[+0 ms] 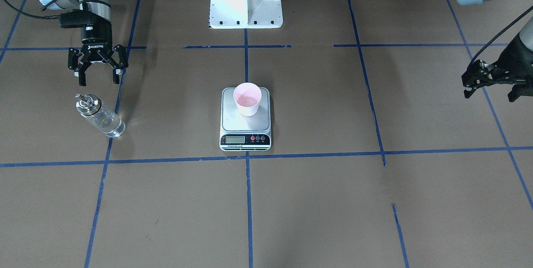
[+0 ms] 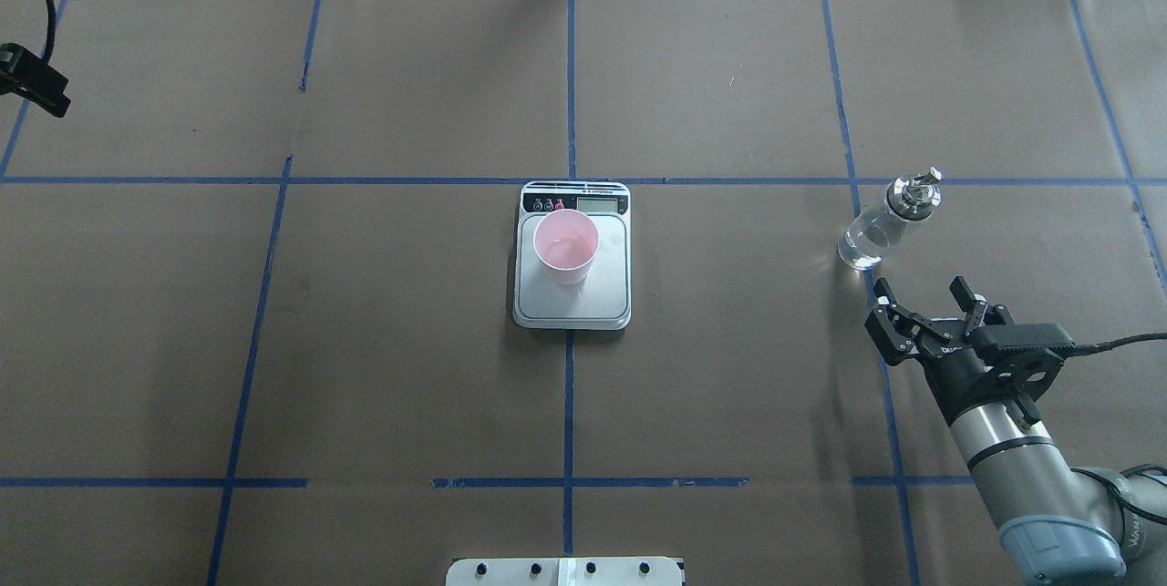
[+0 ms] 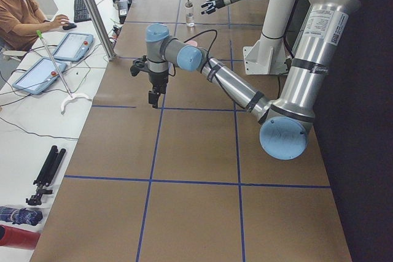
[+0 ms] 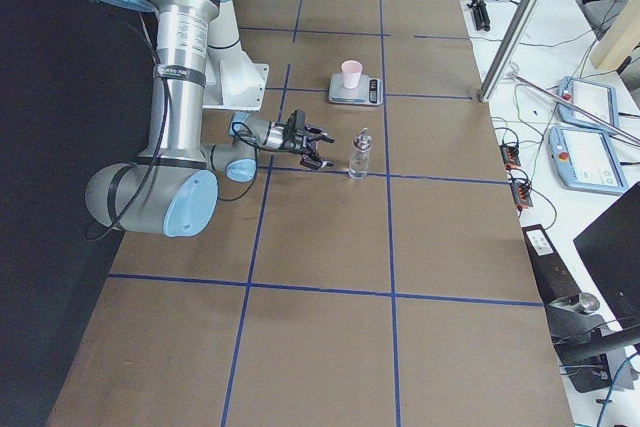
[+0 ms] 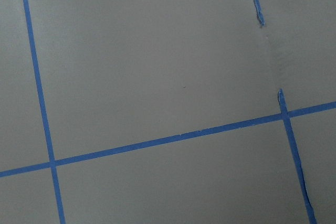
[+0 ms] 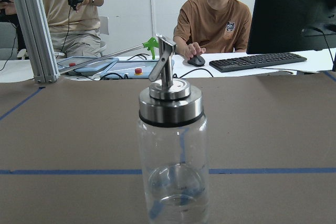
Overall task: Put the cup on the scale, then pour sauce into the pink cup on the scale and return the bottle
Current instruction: 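Position the right gripper around the glass bottle's body and close it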
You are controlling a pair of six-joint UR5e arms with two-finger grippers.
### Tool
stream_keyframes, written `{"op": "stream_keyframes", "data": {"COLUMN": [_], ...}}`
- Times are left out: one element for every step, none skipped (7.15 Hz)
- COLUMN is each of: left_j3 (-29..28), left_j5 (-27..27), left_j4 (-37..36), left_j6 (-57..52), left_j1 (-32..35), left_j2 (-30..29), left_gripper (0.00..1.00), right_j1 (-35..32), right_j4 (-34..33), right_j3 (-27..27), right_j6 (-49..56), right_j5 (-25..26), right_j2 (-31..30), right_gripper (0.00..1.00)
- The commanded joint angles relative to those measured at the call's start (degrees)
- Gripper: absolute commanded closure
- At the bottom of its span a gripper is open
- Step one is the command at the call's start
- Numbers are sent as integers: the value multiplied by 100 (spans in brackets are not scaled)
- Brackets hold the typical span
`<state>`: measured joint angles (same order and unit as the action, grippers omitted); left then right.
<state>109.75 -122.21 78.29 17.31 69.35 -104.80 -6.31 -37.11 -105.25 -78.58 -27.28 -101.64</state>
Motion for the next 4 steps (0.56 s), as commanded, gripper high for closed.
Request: {"op": "stream_keyframes", "data": {"left_j3": [3,3,3,3], "left_j5": [-5,-5,4,-5], "left_j4": [2,2,-7,-7], "left_j6": [0,0,0,0], "left_j1": [0,0,0,0], "left_j2": [12,21,21,12], "left_gripper": [0,0,0,0], "right_j1": [7,-2,-19,-28], "right_j4": [19,37,46,37], "right_j3": [197,303,321,321], "right_j6": [358,448,458,466], "right_j5": [73,91,91,91], "right_j2": [171,284,468,505], "right_gripper": [0,0,0,0]}}
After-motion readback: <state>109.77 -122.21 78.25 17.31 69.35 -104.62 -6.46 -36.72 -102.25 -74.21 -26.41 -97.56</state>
